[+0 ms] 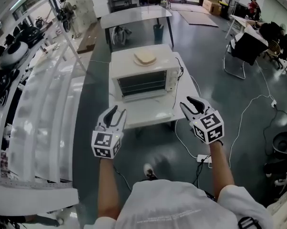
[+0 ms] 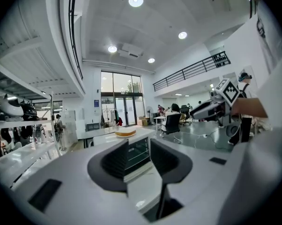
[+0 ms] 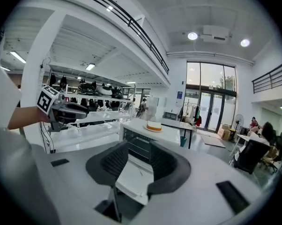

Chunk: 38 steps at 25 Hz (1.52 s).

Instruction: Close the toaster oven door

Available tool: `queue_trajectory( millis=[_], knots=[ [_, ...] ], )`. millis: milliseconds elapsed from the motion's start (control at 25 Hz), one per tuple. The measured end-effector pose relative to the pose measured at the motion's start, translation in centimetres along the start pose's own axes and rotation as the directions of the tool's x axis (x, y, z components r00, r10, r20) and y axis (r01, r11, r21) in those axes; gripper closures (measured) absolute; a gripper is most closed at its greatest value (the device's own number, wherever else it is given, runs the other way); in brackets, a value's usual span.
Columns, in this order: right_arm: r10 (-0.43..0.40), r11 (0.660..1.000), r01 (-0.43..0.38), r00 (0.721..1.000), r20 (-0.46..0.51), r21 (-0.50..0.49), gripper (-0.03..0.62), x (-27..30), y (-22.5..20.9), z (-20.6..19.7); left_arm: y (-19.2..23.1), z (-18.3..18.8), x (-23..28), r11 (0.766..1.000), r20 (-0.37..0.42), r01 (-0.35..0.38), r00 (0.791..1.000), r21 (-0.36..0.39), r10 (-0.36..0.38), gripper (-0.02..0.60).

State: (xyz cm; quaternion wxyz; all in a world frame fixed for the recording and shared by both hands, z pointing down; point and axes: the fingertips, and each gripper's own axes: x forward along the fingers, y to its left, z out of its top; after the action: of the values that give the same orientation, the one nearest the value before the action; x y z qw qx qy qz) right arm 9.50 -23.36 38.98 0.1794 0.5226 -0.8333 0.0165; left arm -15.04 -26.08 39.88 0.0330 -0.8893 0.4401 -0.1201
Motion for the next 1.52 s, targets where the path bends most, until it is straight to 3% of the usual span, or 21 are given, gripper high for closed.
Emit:
queue_trajectory(
  millis=[160,280,560,760,960,1120,1520],
  knots=[
    [-0.012,1.000,0.012,0.999,-0.041,0.005,0.451,2.8,-0.1,-0.4,1.6,-0.8,1.7,0.999,0.012,0.027,1.000,-0.035,-0.027,0.445],
    [-0.008,1.000,0.008,0.997,-0.075,0.005,0.451,4.5,-0.2,-1.4,2.8,-1.9,2.6,0.998,0.017,0.009,1.000,-0.064,-0.008,0.508],
    [0.027,1.000,-0.025,0.991,-0.131,0.019,0.450,7.3,-1.4,-4.1,3.2,-5.8,4.4,0.996,-0.083,-0.026,0.996,-0.082,0.019,0.509],
    [0.081,0.997,-0.080,0.978,-0.194,0.016,0.450,8.8,-2.8,-6.9,1.6,-8.6,6.0,0.984,-0.124,-0.038,0.992,-0.176,0.017,0.509],
    [0.134,0.991,-0.133,0.953,-0.271,0.020,0.450,10.0,-3.4,-11.8,-0.5,-11.6,7.4,0.971,-0.158,-0.053,0.987,-0.235,0.016,0.509],
    [0.190,0.981,-0.171,0.931,-0.311,0.086,0.440,10.9,-2.7,-15.5,-1.8,-14.1,7.5,0.967,-0.219,-0.075,0.976,-0.243,0.021,0.506],
    [0.258,0.961,-0.181,0.855,-0.450,0.207,0.420,12.2,1.0,-24.9,-4.4,-18.9,7.0,0.957,-0.343,-0.102,0.939,-0.271,0.003,0.508]
  ],
)
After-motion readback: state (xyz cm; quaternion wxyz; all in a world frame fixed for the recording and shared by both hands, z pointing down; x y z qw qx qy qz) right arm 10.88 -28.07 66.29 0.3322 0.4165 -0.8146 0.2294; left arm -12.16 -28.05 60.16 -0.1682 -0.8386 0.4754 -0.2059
